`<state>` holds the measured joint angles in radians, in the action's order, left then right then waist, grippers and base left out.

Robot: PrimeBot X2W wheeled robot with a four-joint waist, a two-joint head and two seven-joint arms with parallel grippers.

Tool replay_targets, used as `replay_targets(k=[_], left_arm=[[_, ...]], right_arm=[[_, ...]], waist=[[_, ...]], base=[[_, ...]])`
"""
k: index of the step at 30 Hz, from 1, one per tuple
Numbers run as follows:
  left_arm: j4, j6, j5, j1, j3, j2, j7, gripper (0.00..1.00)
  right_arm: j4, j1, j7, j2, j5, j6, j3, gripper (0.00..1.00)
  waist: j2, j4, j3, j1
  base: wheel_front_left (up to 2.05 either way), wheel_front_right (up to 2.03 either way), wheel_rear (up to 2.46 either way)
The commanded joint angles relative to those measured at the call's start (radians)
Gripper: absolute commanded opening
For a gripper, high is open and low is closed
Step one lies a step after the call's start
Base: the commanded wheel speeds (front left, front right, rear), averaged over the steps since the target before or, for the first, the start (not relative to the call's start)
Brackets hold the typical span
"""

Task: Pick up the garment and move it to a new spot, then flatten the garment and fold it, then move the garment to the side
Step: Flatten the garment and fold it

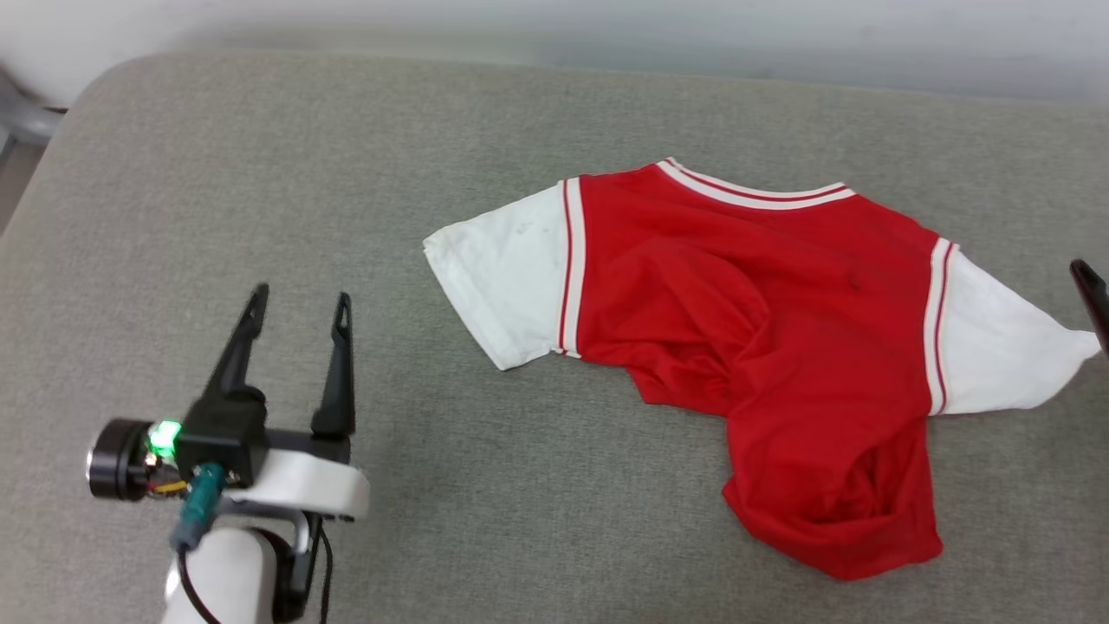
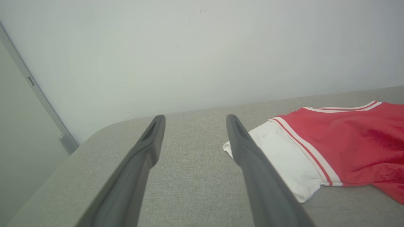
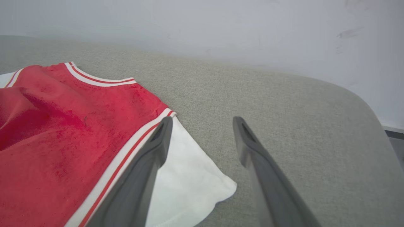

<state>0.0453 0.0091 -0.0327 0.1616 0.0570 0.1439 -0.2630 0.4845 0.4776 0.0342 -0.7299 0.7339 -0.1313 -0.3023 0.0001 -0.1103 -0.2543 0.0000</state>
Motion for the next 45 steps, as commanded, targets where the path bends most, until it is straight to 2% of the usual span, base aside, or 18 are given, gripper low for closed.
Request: replay_targets(k=[1,5,9,16,20,24,25,26,30,37,45], left_arm=[[0.019,-0.022,-0.010,0.036,-0.009,0.019,-0.003,1.00],[0.071,-0.077,-0.019,0.131,-0.009,0.069,-0.003,1.00],[0.144,-0.117,-0.063,0.252,0.011,0.110,0.030,1.00],[0.209,-0.137,-0.177,0.461,0.095,0.200,0.260,1.00],[0.236,-0.137,-0.319,0.560,0.204,0.275,0.473,1.00],[0.259,-0.138,-0.464,0.638,0.298,0.347,0.699,1.00],[0.259,-0.138,-0.464,0.638,0.298,0.347,0.699,1.00],[0.268,-0.138,-0.523,0.680,0.334,0.386,0.800,1.00],[0.304,-0.138,-0.621,0.728,0.395,0.443,0.968,1.00],[0.363,-0.138,-0.699,0.779,0.462,0.495,1.111,1.00],[0.446,-0.138,-0.747,0.774,0.554,0.493,1.188,1.00]], right_arm=[[-0.042,-0.035,-0.039,0.030,-0.046,0.001,0.041,1.00],[-0.148,-0.107,-0.078,0.111,-0.150,0.001,0.144,1.00],[-0.274,-0.182,-0.068,0.201,-0.238,0.001,0.231,1.00],[-0.471,-0.276,-0.035,0.329,-0.352,0.001,0.321,1.00],[-0.530,-0.305,-0.014,0.375,-0.388,0.001,0.335,1.00],[-0.556,-0.318,0.010,0.402,-0.405,0.001,0.342,1.00],[-0.556,-0.318,0.010,0.402,-0.405,0.001,0.342,1.00],[-0.567,-0.313,0.016,0.411,-0.413,0.001,0.343,1.00],[-0.562,-0.291,0.025,0.411,-0.407,0.001,0.335,1.00],[-0.551,-0.252,0.019,0.401,-0.397,0.001,0.318,1.00],[-0.530,-0.221,0.008,0.391,-0.391,0.001,0.305,1.00]], waist=[[-0.0001,0.021,0.013,0.0000],[-0.0001,0.044,0.012,0.0000],[-0.0001,0.065,0.002,0.0000],[-0.0001,0.108,-0.036,0.0000],[-0.0001,0.132,-0.062,0.0000],[-0.0001,0.154,-0.092,0.0000],[-0.0001,0.154,-0.092,0.0000],[-0.0001,0.166,-0.108,0.0000],[-0.0001,0.190,-0.143,0.0000],[-0.0001,0.219,-0.198,0.0000],[-0.0001,0.237,-0.242,0.0000]], base=[[0.00,0.00,0.00],[0.00,0.00,0.00],[0.00,0.00,0.00],[0.00,0.00,0.00],[0.00,0.00,0.00],[0.00,0.00,0.00],[0.00,0.00,0.00],[0.00,0.00,0.00],[0.00,0.00,0.00],[0.00,0.00,0.00],[0.00,0.00,0.00]])
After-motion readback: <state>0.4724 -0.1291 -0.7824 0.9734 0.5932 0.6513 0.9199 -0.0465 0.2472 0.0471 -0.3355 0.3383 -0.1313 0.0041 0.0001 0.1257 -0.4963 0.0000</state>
